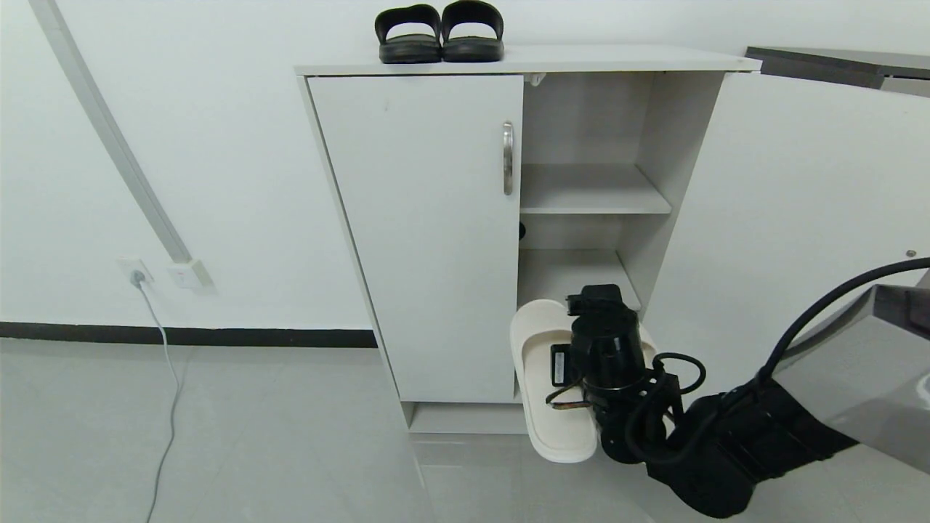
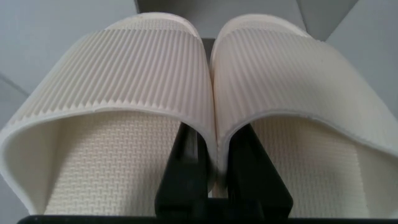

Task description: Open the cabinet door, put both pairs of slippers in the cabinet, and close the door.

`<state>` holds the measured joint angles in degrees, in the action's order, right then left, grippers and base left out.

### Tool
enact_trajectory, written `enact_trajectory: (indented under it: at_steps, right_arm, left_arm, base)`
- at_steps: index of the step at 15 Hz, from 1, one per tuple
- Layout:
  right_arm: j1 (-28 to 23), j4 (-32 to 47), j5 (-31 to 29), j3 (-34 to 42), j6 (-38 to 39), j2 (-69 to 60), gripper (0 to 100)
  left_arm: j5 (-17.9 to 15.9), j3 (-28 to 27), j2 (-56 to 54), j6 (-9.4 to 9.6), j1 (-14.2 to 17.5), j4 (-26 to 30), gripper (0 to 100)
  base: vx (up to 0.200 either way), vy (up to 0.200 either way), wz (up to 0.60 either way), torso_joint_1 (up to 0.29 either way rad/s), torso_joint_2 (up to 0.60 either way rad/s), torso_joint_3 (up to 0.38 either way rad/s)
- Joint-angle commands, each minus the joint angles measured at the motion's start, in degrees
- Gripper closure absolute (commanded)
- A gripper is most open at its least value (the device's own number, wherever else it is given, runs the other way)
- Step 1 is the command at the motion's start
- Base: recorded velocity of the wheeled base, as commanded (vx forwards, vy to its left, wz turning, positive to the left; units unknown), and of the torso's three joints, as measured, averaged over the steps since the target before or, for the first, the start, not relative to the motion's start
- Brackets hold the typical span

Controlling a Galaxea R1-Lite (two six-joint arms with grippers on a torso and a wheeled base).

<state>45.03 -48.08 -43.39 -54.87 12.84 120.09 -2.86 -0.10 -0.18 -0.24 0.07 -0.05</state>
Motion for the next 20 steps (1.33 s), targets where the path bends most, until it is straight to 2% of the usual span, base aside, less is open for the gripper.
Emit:
enact_trajectory:
  at_steps: [1, 2, 8, 17, 20]
  right_arm:
    - [0.0, 0.5, -1.6, -4.3, 0.2, 4.2, 100]
    - [-0.2, 0.5, -1.7, -4.4, 0.3, 4.5, 100]
    - [-0.3, 0.5, -1.7, -4.1, 0.4, 4.7, 100]
    - [-0.7, 0.0, -1.3, -4.4, 0.3, 7.6, 100]
    - [-2.1, -0.9, 0.5, -5.4, 0.3, 9.2, 100]
  left_arm:
    - [0.1, 0.0, 0.2, -0.02, 0.0, 0.0, 100]
    - [0.1, 0.0, 0.2, -0.02, 0.0, 0.0, 100]
    - [0.1, 0.0, 0.2, -0.11, 0.0, 0.0, 100]
    - [0.1, 0.0, 0.2, -0.2, 0.0, 0.0, 100]
    - [0.1, 0.0, 0.2, -0.02, 0.0, 0.0, 100]
  base:
    - [0.0, 0.0, 0.0, 0.0, 0.0, 0.0]
    - [0.0, 0.0, 0.0, 0.0, 0.0, 0.0]
    - [0.0, -0.2, 0.0, 0.002, 0.0, 0.003]
    - [0.0, 0.0, 0.0, 0.0, 0.0, 0.0]
    - [0.0, 0.0, 0.0, 0.0, 0.0, 0.0]
